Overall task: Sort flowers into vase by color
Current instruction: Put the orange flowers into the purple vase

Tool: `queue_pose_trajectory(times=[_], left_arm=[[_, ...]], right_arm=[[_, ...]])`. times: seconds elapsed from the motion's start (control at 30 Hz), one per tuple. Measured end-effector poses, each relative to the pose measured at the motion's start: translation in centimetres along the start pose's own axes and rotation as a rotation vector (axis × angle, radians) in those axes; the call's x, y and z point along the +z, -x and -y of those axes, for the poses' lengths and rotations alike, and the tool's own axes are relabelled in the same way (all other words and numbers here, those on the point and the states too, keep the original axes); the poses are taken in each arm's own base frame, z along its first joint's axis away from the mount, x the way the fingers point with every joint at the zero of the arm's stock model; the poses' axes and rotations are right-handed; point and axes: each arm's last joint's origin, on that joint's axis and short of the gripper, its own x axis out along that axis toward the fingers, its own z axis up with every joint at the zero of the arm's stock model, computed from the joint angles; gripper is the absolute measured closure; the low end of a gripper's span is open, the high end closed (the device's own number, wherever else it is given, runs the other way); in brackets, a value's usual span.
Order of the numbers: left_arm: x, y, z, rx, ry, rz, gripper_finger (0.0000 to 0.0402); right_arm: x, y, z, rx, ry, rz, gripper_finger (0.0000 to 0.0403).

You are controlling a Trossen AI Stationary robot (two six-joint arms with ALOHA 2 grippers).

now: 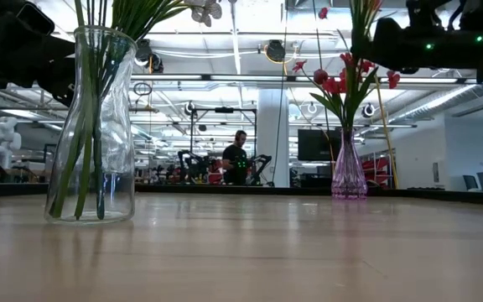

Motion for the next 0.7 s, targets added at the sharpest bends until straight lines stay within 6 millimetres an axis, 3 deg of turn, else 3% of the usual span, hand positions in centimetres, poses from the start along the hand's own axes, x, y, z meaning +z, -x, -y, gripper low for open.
queue_pose_trajectory(times=[0.7], left_arm=[[0.0, 0.0, 0.0, 0.000, 0.000, 0.000, 0.0254]], right_arm=[[-3.7, -1.4, -0.4, 0.000, -0.064, -0.179, 0.0394]])
